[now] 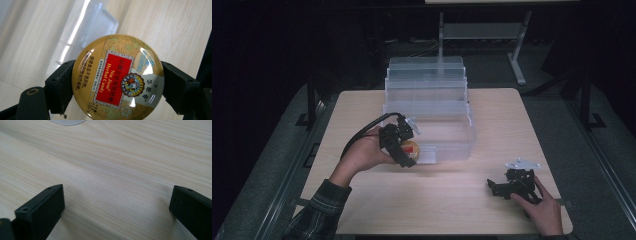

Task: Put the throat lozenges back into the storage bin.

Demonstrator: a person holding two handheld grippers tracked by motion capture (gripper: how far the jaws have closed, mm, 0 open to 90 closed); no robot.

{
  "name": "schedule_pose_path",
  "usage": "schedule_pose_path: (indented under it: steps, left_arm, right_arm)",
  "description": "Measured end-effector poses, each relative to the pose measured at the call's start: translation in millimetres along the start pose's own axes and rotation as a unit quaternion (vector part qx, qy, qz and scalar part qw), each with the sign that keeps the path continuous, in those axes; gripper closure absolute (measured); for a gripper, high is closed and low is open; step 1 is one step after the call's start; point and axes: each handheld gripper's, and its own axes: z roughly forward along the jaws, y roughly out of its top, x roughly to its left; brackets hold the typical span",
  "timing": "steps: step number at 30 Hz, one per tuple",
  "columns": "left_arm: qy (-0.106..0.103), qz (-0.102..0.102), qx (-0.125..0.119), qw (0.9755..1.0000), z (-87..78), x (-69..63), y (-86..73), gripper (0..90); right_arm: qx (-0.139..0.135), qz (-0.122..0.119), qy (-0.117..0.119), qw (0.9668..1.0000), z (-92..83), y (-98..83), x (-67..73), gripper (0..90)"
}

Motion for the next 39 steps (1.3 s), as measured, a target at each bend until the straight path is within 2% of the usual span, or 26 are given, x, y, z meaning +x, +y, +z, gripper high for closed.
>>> schedule_pose_path:
  steps: [10,14,28,39]
  left_arm:
    - [0.013,-0.020,-0.005,0.9997,-6.1,20.2,-0.9,19.6]
    - [0.014,-0.034,-0.010,0.9993,-6.1,28.5,-3.3,19.6]
    - [0.028,-0.072,-0.003,0.9970,-2.8,56.0,-11.1,19.6]
    - [0.045,-0.088,0.005,0.9950,-0.8,72.4,-14.8,19.6]
  right_arm:
    - [0.000,0.000,0.000,1.0000,0.0,0.0,0.0,0.0]
    - [0.000,0.000,0.000,1.0000,0.0,0.0,0.0,0.0]
    - [0.000,-0.001,0.000,1.0000,0.1,0.0,-0.1,0.0]
    - [0.000,0.002,-0.001,1.0000,0.2,0.1,0.2,0.0]
